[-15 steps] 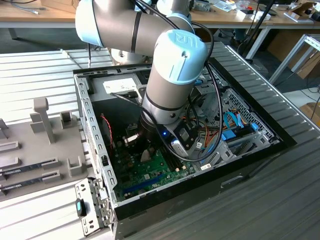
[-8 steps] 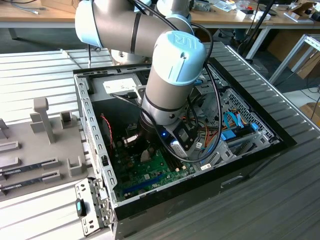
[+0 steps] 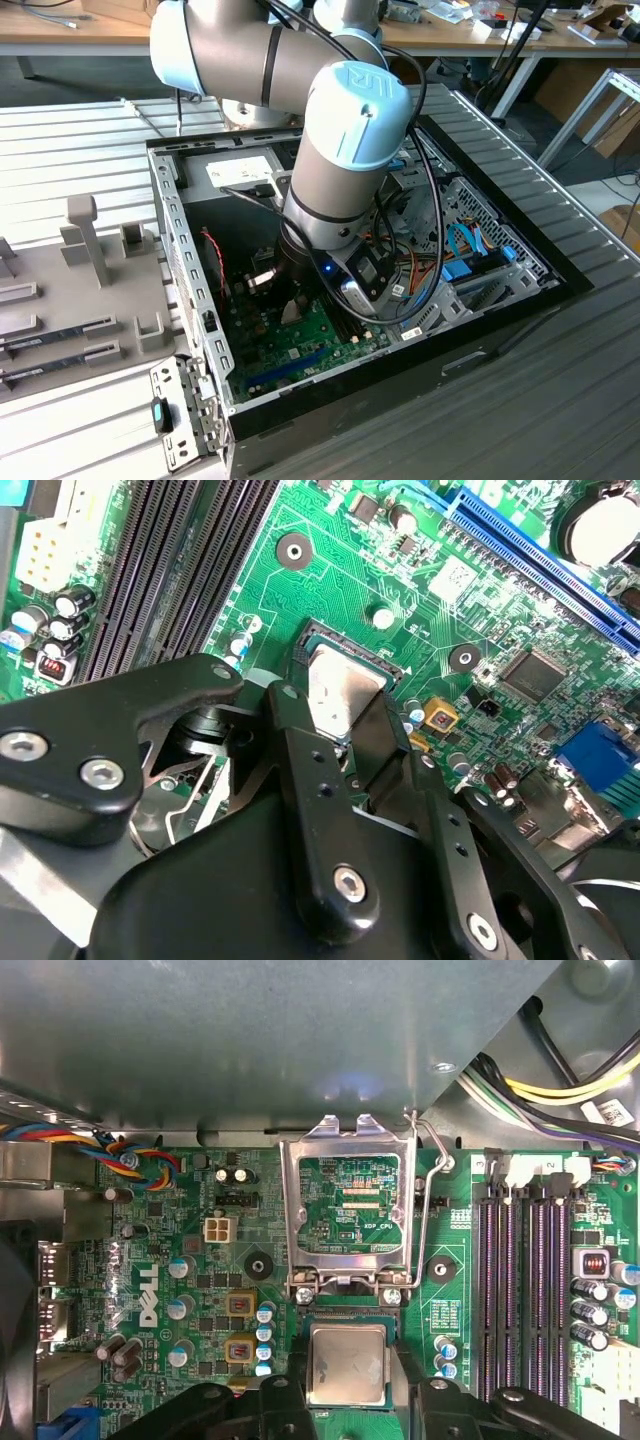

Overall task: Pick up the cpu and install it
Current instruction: 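Place the cpu into insertion slot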

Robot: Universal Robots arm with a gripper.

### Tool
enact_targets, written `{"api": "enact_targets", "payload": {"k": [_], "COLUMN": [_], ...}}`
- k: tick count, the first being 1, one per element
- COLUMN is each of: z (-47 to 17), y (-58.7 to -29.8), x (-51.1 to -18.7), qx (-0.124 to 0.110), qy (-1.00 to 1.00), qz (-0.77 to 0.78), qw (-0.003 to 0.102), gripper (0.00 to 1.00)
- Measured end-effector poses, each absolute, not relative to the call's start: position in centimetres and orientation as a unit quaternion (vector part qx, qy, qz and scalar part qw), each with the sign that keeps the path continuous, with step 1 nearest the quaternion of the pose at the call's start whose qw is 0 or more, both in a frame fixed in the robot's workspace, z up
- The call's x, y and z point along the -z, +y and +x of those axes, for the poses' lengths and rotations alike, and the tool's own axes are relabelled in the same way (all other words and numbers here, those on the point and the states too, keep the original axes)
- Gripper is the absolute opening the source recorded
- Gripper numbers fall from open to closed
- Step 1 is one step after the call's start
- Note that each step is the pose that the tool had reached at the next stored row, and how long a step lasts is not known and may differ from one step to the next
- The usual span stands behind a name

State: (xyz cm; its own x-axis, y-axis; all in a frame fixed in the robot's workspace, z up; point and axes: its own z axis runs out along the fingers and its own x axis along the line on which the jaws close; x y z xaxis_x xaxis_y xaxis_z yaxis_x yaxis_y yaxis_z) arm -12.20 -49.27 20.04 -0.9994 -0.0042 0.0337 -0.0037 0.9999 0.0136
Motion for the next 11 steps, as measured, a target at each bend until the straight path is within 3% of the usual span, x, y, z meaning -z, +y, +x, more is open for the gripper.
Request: {"api": "enact_targets", "payload": {"k": [11], "z": [-12.20], "y": [-49.26], "x": [-20.33], "qx": [0.007], "qy": [-1.000], "qz": [0.002], "qw": [0.017], "gripper": [0.42]}}
